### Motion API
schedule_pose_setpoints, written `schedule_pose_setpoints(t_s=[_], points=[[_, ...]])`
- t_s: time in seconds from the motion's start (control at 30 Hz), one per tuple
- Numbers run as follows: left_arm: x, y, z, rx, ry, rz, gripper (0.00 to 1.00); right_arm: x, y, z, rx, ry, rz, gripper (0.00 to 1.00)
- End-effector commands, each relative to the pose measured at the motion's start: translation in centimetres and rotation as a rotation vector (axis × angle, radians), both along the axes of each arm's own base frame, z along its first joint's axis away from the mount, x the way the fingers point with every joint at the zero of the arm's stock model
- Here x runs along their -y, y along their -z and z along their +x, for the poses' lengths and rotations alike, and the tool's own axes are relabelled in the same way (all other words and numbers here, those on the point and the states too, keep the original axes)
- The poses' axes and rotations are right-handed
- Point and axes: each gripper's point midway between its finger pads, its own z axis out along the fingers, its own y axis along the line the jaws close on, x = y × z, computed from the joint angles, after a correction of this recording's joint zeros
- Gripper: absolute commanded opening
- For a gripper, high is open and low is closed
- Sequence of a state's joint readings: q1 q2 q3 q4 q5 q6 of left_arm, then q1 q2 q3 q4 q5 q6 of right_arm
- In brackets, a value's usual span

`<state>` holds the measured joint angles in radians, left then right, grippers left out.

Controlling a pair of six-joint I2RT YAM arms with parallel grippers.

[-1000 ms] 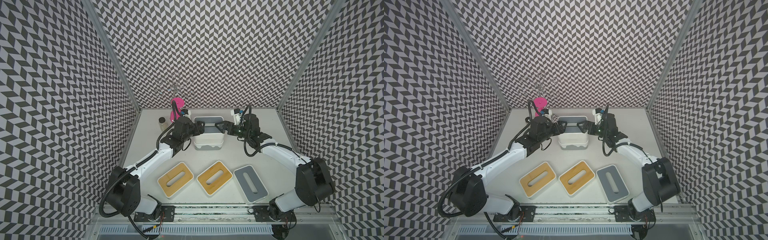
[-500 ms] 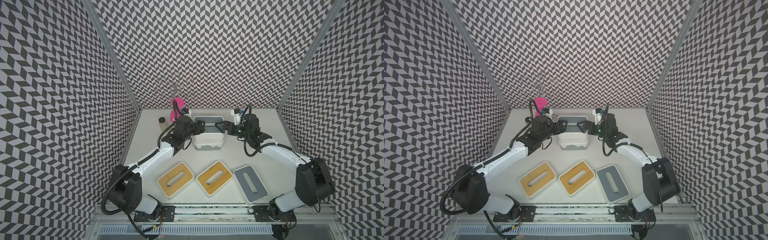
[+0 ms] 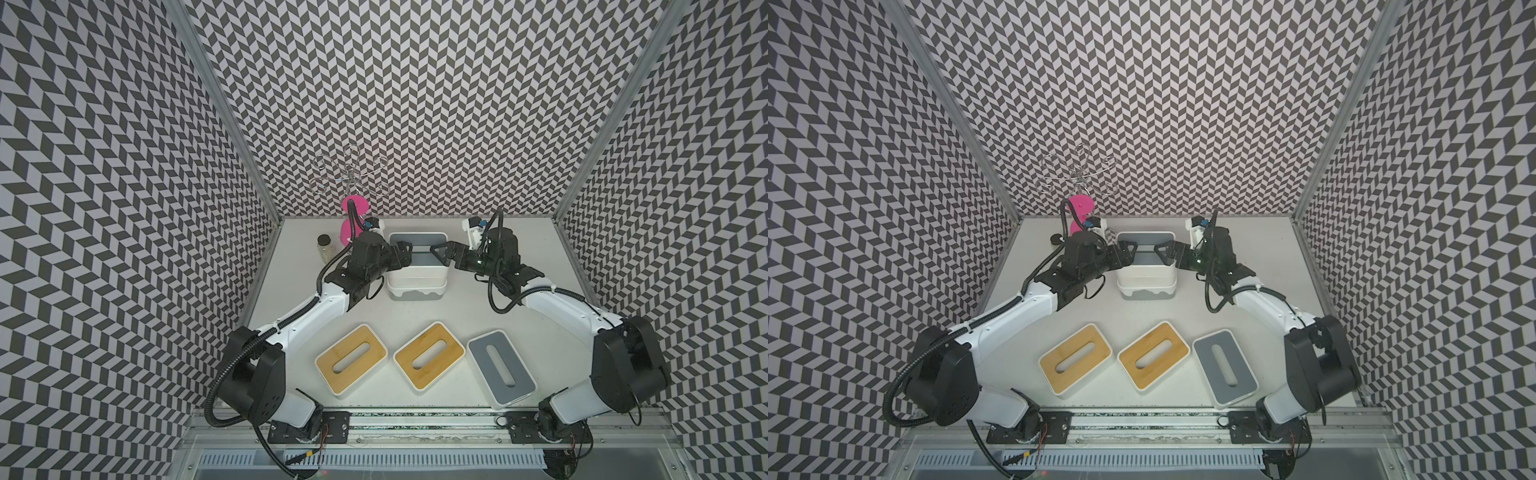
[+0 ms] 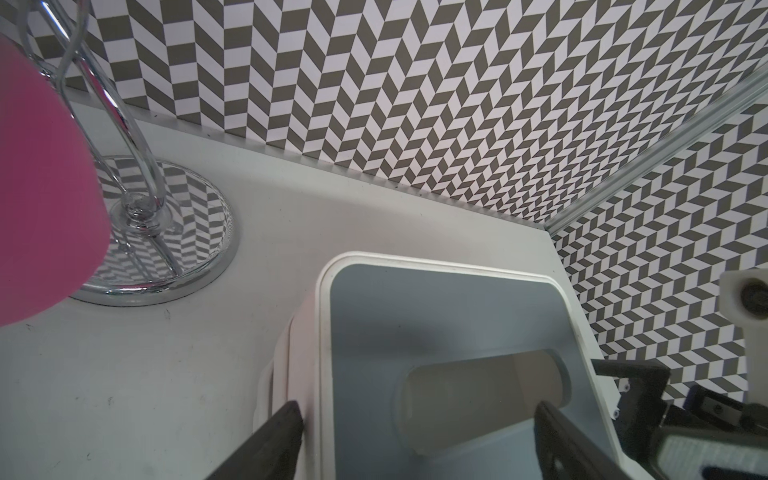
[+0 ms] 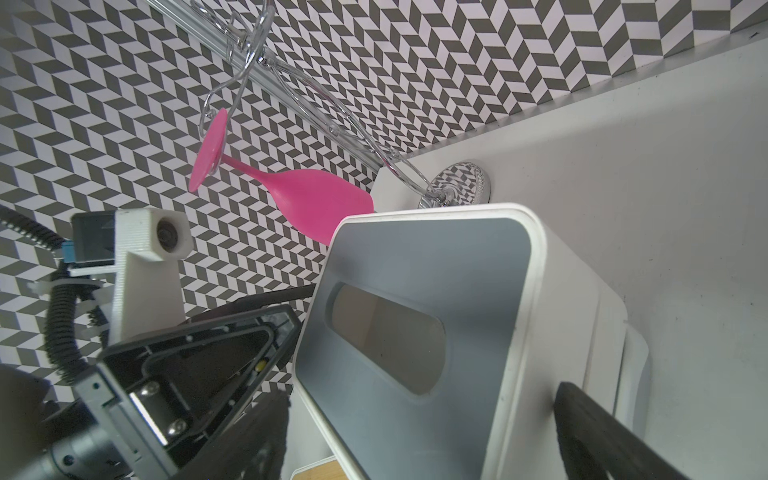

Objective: Stack the tissue boxes
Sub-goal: Place the tissue box at the tissue box.

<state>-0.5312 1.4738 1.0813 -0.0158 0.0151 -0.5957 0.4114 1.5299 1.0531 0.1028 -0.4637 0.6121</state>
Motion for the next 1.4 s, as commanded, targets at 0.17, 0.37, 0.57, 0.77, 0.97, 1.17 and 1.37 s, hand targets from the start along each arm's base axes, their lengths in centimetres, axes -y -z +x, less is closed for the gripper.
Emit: schedule_pose_setpoints(t_s=[0.17, 0.37, 0.57, 0.77, 0.97, 1.17, 1.37], points=[[2.0, -2.3, -0.4, 0.04, 0.063, -0.043, 0.94, -0.7, -3.4, -0.5, 0.077, -0.01, 0.035, 0.98], [0.7, -2.8, -0.3, 0.051, 0.024, -0.041, 0.96, -0.7, -3.3, -0.4, 0.071, -0.012, 0.028, 0.98], [0.2, -3.7, -0.7, 0.069, 0.018, -0.05, 0.97, -1.1, -4.0, -0.5, 0.086, -0.038, 0.042, 0.98], [0.3, -4.2, -0.8, 0.08, 0.025, -0.05, 0.97, -1.3, -3.6, -0.2, 0.072, -0.042, 0.036, 0.97], [0.0, -4.9, -1.1, 0.093, 0.021, -0.048, 0.96, -0.8, -3.6, -0.1, 0.075, -0.025, 0.016, 0.97], [-0.3, -5.7, -1.9, 0.106, 0.027, -0.047, 0.96, 0.0, -4.8, -0.5, 0.109, -0.002, 0.005, 0.98], [-0.9, -6.2, -3.1, 0.123, 0.031, -0.037, 0.96, 0.7, -5.2, -1.6, 0.129, 0.006, -0.003, 0.98]])
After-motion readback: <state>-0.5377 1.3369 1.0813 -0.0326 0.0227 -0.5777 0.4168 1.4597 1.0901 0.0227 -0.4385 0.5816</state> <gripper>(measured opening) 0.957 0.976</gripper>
